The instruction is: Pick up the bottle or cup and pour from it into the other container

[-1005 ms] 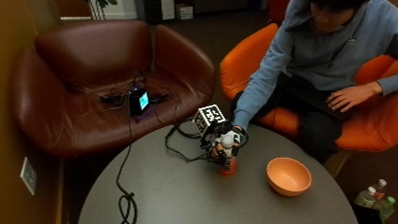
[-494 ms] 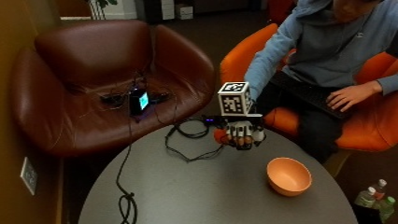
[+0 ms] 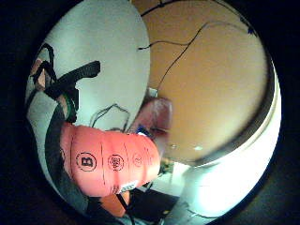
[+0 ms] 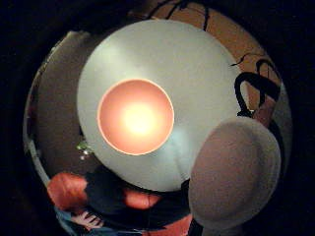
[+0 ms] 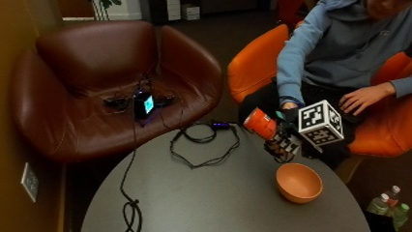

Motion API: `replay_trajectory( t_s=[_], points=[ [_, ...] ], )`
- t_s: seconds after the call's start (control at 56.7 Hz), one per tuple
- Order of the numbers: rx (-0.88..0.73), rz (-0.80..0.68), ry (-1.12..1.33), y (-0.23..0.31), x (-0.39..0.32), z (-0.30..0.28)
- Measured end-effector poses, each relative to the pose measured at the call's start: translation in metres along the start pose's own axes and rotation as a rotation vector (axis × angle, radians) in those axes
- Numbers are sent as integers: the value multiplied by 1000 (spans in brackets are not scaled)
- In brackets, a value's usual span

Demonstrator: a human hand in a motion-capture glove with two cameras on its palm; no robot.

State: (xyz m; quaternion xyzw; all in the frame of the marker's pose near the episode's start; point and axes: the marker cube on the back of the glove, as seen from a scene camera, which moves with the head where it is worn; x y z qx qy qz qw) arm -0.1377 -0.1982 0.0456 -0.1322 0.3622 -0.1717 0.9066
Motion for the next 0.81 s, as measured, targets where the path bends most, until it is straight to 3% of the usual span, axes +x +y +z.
replay_trajectory(
  t_s=[0.247, 0.811],
  points=[
    [-91, -47, 206, -11, -41, -10],
    [-112, -26, 143, -10, -39, -5]
  ],
)
